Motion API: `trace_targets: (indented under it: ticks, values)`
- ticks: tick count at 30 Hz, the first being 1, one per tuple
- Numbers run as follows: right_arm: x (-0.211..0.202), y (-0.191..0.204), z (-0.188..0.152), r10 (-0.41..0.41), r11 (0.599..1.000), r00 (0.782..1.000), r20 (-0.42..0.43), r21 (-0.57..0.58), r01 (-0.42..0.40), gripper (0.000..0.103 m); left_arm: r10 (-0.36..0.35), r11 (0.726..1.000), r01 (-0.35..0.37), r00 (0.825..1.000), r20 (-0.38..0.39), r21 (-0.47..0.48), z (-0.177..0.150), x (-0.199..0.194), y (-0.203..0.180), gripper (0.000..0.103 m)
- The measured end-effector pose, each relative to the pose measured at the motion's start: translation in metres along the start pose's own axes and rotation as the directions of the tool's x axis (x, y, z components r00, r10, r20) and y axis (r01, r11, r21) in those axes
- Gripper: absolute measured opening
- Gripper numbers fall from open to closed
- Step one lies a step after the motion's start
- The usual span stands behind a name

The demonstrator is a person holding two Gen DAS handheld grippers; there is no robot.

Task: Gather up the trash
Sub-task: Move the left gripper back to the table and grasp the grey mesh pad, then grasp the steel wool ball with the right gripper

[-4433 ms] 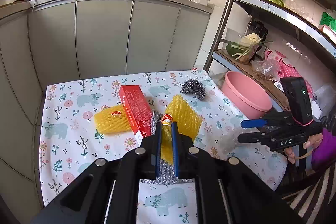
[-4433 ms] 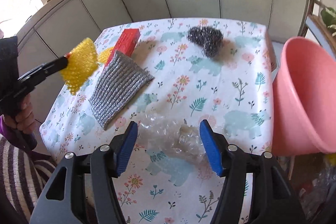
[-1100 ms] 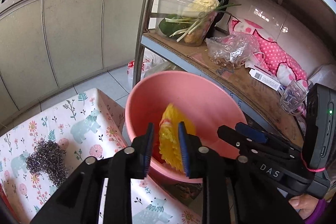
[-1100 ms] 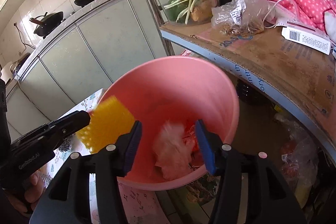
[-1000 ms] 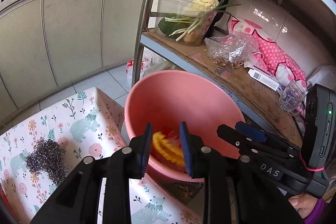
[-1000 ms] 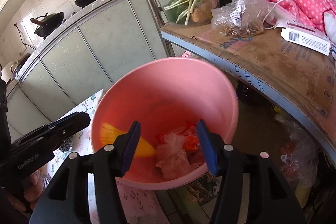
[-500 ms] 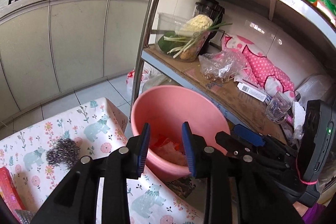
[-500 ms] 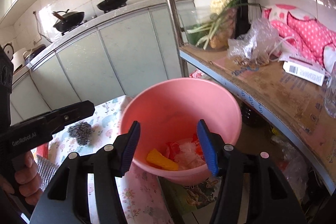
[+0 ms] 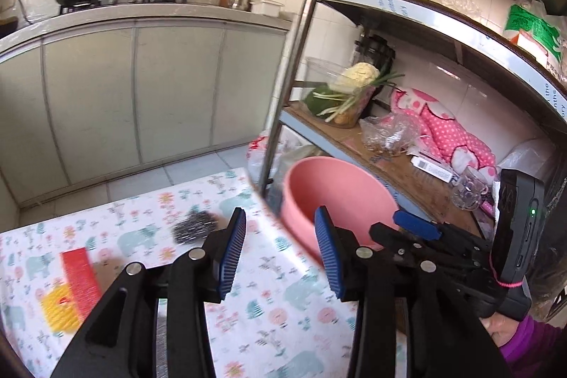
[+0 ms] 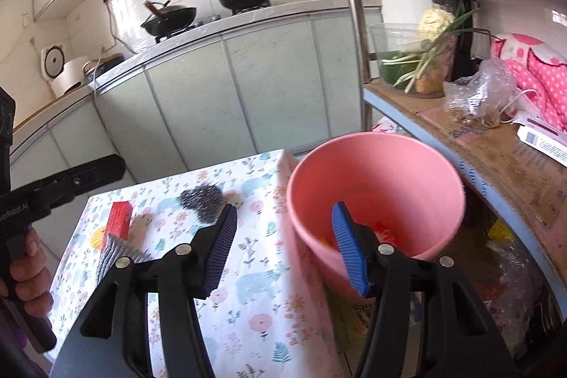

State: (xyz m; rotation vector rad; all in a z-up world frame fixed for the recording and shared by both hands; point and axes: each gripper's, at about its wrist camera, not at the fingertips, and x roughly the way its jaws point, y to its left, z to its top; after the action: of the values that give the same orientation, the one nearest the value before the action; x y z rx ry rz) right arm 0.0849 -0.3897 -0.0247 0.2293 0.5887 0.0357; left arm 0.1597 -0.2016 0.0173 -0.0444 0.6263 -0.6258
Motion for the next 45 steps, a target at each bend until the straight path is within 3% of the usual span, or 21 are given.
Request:
trace_targets:
  ticks: [7,13,16,21,28,32,37,41,43,45]
  values:
    - [0.01,0.03,-0.01,0.045,0.997,0.997,-0.056,-0.052,-0.048,0.057,0.163,0.984,-0.162,0.986,0.017,-0.08,-0.026,-0.049,0.066,0.04]
    - [0.019,0.051,-0.018,0.083,0.992,0.991,-0.106,-0.088,-0.093,0.057,0.285,0.936,-0.287,0.958,-0.04,-0.205,-0.061,-0.079,0.127,0.04]
    - [0.024,0.063,-0.024,0.101,0.987,0.985,-0.137,-0.11,-0.116,0.057,0.311,0.913,-0.321,0.947,-0.08,-0.253,-0.082,-0.085,0.144,0.04]
    - [0.031,0.077,-0.03,0.121,0.981,0.978,-0.172,-0.132,-0.145,0.057,0.277,0.901,-0.313,0.948,-0.157,-0.3,-0.116,-0.082,0.155,0.04]
    - [0.034,0.082,-0.034,0.128,0.977,0.972,-0.196,-0.141,-0.157,0.057,0.201,0.941,-0.256,0.948,-0.245,-0.222,-0.136,-0.049,0.135,0.04]
    - [0.036,0.08,-0.036,0.128,0.979,0.97,-0.205,-0.131,-0.156,0.057,0.183,0.945,-0.252,0.936,-0.3,-0.209,-0.149,-0.034,0.13,0.04]
    - [0.041,0.077,-0.038,0.135,0.98,0.966,-0.221,-0.115,-0.164,0.057,0.152,0.958,-0.213,0.945,-0.29,-0.194,-0.154,-0.033,0.121,0.039]
    - [0.044,0.078,-0.041,0.14,0.979,0.962,-0.232,-0.11,-0.169,0.057,0.124,0.963,-0.186,0.95,-0.288,-0.196,-0.153,-0.033,0.12,0.026]
    - [0.045,0.077,-0.042,0.141,0.979,0.961,-0.236,-0.108,-0.17,0.057,0.099,0.964,-0.165,0.951,-0.292,-0.209,-0.154,-0.031,0.122,0.01]
    - [0.046,0.077,-0.042,0.14,0.98,0.961,-0.239,-0.106,-0.169,0.057,0.064,0.966,-0.131,0.956,-0.285,-0.222,-0.153,-0.032,0.121,0.005]
